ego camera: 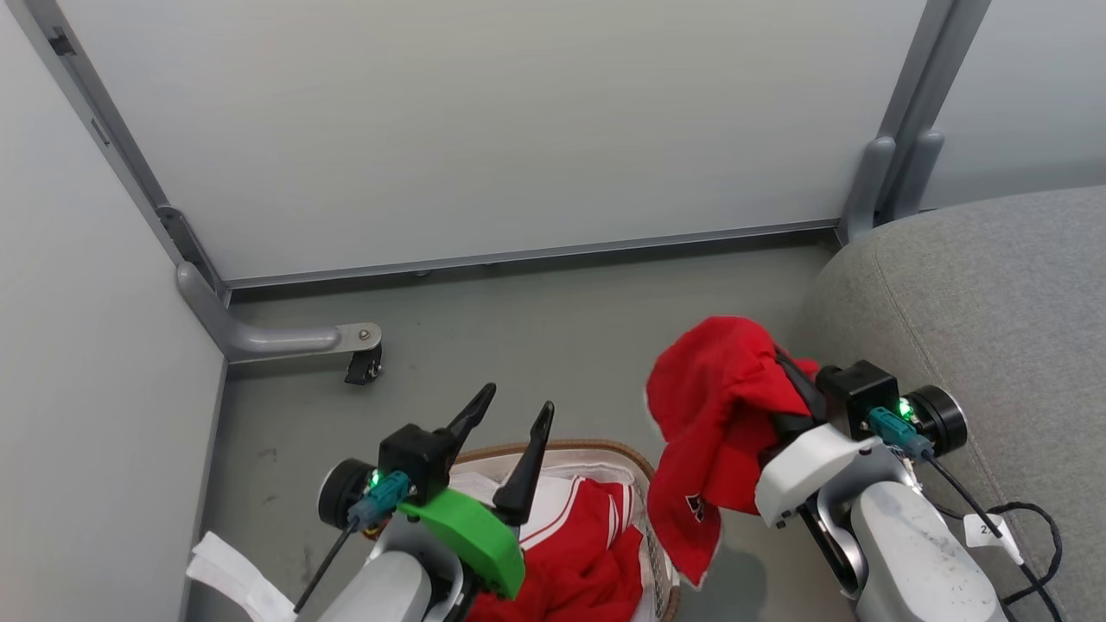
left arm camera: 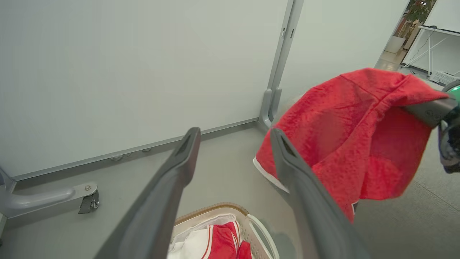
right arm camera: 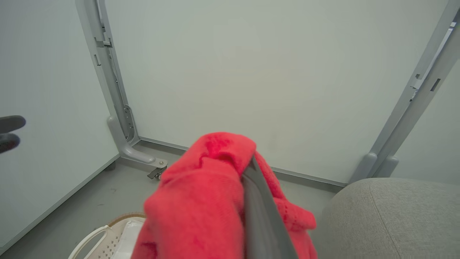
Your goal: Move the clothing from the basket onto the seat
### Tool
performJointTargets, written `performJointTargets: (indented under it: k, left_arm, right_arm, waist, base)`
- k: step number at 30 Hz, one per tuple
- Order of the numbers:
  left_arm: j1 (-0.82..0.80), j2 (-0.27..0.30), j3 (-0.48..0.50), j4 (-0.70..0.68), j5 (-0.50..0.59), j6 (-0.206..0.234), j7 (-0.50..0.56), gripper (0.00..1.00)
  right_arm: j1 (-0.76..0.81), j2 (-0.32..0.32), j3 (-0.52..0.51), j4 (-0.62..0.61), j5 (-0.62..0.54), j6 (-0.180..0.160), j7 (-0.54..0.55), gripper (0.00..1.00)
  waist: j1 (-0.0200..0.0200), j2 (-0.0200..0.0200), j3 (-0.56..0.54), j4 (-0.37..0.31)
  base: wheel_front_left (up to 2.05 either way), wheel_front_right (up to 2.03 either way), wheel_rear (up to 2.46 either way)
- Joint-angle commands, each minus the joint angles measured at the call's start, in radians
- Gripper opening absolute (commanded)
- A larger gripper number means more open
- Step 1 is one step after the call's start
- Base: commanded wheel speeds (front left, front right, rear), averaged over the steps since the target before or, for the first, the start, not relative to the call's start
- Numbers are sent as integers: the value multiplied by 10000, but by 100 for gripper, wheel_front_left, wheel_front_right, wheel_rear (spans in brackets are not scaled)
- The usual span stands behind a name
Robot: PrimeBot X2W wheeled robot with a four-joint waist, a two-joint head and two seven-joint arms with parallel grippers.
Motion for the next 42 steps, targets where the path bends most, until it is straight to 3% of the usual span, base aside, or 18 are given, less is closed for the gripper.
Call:
performJointTargets:
  k: [1, 18, 36, 42]
  left_arm:
    - [304, -64, 124, -33, 106, -57, -9, 100]
    - [1116, -355, 588, -485, 819, -82, -9, 100]
    - [938, -513, 502, -852, 996, -78, -9, 100]
    - [718, -523, 284, -838, 1069, -77, -9, 100]
  right_arm:
    - [180, -30, -87, -76, -58, -7, -7, 0]
    - [456, -35, -585, -378, -257, -7, -7, 0]
    - [72, -30, -1220, -916, -745, -8, -7, 0]
    - [24, -27, -1414, -1022, -721, -8, -7, 0]
  waist:
    - [0, 0, 12, -8]
    - [0, 0, 54, -320]
    - [0, 0, 831, -3200]
    - [0, 0, 1128, -3786]
  base:
    - [0, 0, 0]
    - [0, 0, 0]
    - [0, 0, 0]
    - [0, 0, 0]
